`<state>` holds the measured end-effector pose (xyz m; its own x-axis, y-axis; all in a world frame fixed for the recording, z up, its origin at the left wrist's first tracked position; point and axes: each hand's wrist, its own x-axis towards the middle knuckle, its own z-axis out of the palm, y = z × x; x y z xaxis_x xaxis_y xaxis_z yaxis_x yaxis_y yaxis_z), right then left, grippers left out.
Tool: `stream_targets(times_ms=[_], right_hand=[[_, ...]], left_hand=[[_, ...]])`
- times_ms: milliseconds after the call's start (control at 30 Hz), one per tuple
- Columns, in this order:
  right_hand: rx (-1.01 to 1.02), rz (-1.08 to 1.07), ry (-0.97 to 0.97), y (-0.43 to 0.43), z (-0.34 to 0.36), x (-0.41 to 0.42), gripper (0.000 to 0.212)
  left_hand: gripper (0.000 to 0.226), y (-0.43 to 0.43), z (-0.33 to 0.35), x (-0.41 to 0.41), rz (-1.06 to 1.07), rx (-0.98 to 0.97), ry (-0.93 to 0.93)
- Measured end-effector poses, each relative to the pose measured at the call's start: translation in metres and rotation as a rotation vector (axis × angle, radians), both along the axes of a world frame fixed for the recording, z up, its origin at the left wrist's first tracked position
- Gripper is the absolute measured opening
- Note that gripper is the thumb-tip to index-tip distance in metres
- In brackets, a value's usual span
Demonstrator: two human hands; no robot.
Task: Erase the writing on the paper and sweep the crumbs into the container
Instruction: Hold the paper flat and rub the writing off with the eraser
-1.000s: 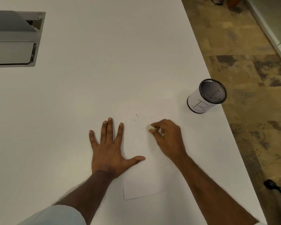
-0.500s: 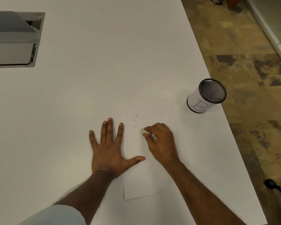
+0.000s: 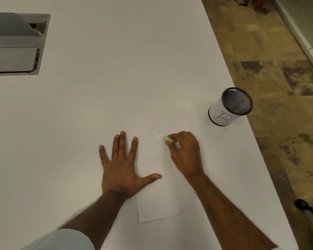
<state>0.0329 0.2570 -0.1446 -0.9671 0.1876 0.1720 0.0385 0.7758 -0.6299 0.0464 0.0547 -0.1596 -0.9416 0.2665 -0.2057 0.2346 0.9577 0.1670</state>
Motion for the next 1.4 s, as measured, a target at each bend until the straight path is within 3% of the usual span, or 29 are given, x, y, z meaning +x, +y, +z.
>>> stream_targets(times_ms=[167, 367, 700, 900, 1067, 1300, 1400], right_hand=[[-0.051, -0.173, 0.012, 0.021, 0.003, -0.015, 0.007], [-0.082, 0.136, -0.03, -0.03, 0.005, 0.022, 0.003], [-0.041, -0.186, 0.011, 0.024, 0.003, -0.025, 0.005], [-0.045, 0.115, -0.011, -0.009, 0.001, 0.001, 0.003], [0.027, -0.13, 0.019, 0.031, 0.0, -0.045, 0.003], [-0.014, 0.078, 0.005, 0.011, 0.0, -0.022, 0.001], [0.036, -0.021, 0.041, 0.018, 0.0, -0.036, 0.004]], left_hand=[[0.127, 0.0, 0.001, -0.001, 0.001, -0.006, 0.004], [0.126, 0.002, -0.001, 0.0, -0.004, 0.027, 0.019], [0.126, 0.001, -0.001, 0.0, -0.002, 0.001, 0.017], [0.126, 0.001, -0.002, 0.0, -0.003, 0.031, 0.02], [0.126, 0.0, -0.002, 0.0, -0.003, 0.02, 0.028], [0.126, 0.001, -0.001, 0.0, -0.001, 0.037, 0.027], [0.127, 0.001, -0.002, 0.0, -0.003, 0.026, 0.023]])
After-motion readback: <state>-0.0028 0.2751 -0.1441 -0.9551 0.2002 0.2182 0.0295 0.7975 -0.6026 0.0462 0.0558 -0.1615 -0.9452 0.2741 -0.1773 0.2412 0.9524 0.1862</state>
